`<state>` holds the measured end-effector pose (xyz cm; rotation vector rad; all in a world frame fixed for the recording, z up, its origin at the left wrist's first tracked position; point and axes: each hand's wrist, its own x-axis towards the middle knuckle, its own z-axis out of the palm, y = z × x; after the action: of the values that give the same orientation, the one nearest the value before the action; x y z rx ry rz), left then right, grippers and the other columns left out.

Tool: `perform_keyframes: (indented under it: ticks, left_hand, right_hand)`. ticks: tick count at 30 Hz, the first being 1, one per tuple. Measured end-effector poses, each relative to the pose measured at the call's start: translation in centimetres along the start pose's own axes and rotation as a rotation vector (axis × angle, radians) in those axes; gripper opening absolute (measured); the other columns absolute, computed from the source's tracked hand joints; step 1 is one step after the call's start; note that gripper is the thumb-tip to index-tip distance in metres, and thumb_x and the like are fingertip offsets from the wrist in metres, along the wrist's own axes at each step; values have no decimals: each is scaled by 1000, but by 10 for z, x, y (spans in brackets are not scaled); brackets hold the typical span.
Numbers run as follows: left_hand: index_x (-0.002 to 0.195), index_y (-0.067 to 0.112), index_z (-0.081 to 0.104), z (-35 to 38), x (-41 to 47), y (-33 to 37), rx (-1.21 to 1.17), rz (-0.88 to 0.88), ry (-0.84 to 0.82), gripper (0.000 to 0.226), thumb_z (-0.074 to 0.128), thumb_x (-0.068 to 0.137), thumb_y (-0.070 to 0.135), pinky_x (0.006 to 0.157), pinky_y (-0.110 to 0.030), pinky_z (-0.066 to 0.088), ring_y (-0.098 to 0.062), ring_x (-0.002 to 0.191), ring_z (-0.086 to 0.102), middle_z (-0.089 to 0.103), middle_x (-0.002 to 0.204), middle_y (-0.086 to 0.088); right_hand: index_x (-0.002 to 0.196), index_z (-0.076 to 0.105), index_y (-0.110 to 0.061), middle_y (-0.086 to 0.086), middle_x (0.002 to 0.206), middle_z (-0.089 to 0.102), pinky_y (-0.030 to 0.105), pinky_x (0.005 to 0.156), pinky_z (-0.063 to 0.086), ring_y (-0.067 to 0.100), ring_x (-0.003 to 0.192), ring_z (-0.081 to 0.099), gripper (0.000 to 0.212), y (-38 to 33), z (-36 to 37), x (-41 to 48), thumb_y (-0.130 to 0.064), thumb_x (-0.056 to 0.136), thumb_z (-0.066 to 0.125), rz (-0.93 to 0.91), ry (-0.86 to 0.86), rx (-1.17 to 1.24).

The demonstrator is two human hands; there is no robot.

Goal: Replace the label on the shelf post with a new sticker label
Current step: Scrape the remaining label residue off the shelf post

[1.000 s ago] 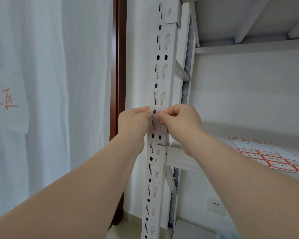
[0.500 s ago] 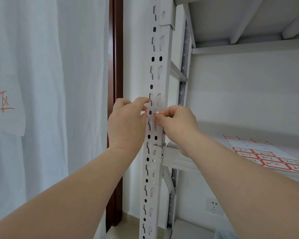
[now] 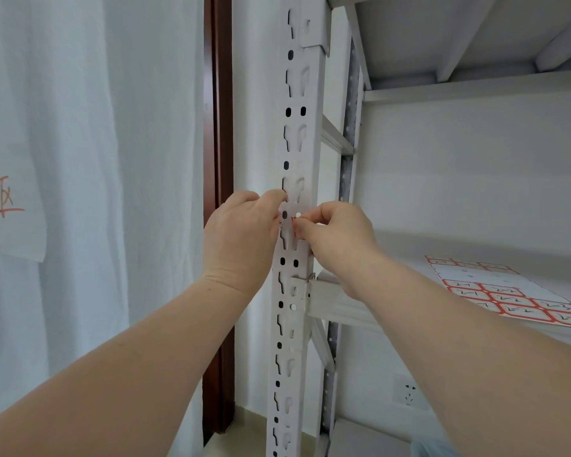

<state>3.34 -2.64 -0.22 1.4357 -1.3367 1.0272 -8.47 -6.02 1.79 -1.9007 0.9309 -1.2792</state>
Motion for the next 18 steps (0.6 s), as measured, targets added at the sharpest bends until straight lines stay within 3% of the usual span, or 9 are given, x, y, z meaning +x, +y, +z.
perform_keyframes:
  ticks: [8,18]
  left_hand:
    - [104,15,62,-5,10,-1,-12,-59,-103,22,61,82,14,64,-31,46,-19,93,58,69,86,1]
    - [100,17,57,-4,15,2,-32,-121,-146,17,55,84,15,68,-36,49,-19,87,53,63,87,0]
  right_hand:
    - [78,66,-14,-5,69,59,21,56,43,11,63,53,11,-1,-1,0,-20,86,62,17,-7,3]
    - [76,64,-16,-5,74,61,21,56,41,10,65,53,11,-2,-1,0,-21,85,63,37,-19,9]
